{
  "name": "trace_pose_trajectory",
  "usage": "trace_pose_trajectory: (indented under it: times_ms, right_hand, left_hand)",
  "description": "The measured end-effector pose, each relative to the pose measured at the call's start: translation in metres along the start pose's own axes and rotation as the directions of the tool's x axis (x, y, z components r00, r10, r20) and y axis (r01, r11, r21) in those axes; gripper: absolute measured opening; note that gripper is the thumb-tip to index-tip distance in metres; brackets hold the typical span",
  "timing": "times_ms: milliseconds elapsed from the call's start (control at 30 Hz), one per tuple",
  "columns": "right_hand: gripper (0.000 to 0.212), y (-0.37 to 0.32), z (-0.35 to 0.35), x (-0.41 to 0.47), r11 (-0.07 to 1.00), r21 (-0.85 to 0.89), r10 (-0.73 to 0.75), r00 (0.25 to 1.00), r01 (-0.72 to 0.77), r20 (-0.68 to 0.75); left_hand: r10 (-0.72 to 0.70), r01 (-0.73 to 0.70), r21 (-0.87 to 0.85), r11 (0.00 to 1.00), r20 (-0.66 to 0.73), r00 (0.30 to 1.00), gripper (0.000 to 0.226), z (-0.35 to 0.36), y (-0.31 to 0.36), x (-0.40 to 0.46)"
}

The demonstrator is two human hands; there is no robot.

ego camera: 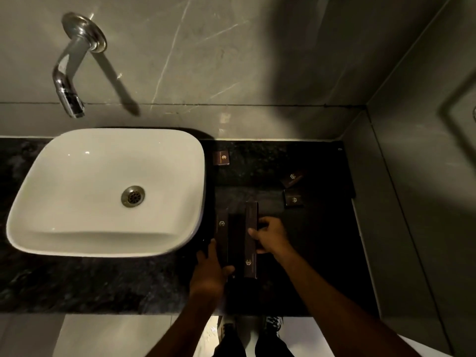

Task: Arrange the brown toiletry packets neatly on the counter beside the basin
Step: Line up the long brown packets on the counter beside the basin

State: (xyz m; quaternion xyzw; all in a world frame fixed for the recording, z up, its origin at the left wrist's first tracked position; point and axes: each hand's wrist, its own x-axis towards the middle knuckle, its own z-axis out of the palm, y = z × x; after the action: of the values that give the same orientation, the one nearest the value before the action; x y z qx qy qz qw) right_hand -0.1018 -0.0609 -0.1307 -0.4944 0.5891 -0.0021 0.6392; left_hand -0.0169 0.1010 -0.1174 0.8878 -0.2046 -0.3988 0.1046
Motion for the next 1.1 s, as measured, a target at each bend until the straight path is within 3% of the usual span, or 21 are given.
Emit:
trace_pose_trajectory:
  times_ms: [233, 500, 700, 833, 867, 900, 967, 1100]
  right_hand:
    - [0.039, 0.015, 0.008, -0.001, 0.946, -0.294, -0.186, 0.970, 0.135, -0.155]
    - [0.026, 0.023, 0.005, -0.001, 0.950, -0.290, -0.151, 0.982, 0.113, -0.112]
    - [0.032, 0.024, 0.006, -0.001, 0.935, -0.327, -0.178, 0.979, 0.139, -0.094]
    - [0.064, 0.025, 0.003, -0.010, 0.765, -0.551, -0.384, 0.923, 0.333, 0.025]
    - [0.054, 0.030, 0.000, -0.016, 0.712, -0.599, -0.406, 0.911, 0.367, 0.075]
    - [0.039, 0.036, -0.004, -0.025, 0.586, -0.695, -0.450, 0.880, 0.418, 0.150]
    - [0.039, 0.054, -0.017, -0.040, 0.463, -0.752, -0.450, 0.855, 0.469, 0.256]
    - [0.065, 0.091, -0.043, -0.062, 0.478, -0.804, -0.311, 0.925, 0.352, 0.220]
  left_hand:
    - [0.063, -0.063, 0.024, 0.998, -0.019, 0.998, 0.094, 0.007, -0.010, 0.004]
    - [0.076, -0.075, 0.031, 0.997, -0.017, 0.997, 0.095, 0.007, -0.009, 0.005]
    - [0.060, -0.059, 0.051, 0.997, -0.020, 0.998, 0.094, 0.006, -0.006, 0.002]
    - [0.047, -0.047, 0.023, 0.999, -0.009, 0.999, 0.091, 0.006, -0.004, 0.002]
    - [0.047, -0.047, 0.023, 0.999, -0.010, 0.999, 0.091, 0.006, -0.004, 0.001]
    - [0.049, -0.048, 0.023, 0.999, -0.012, 0.999, 0.090, 0.005, -0.004, 0.001]
    - [0.063, -0.063, 0.009, 0.998, -0.015, 0.998, 0.090, 0.005, -0.004, 0.001]
    - [0.073, -0.074, -0.010, 0.997, -0.026, 0.997, 0.089, 0.005, -0.003, -0.001]
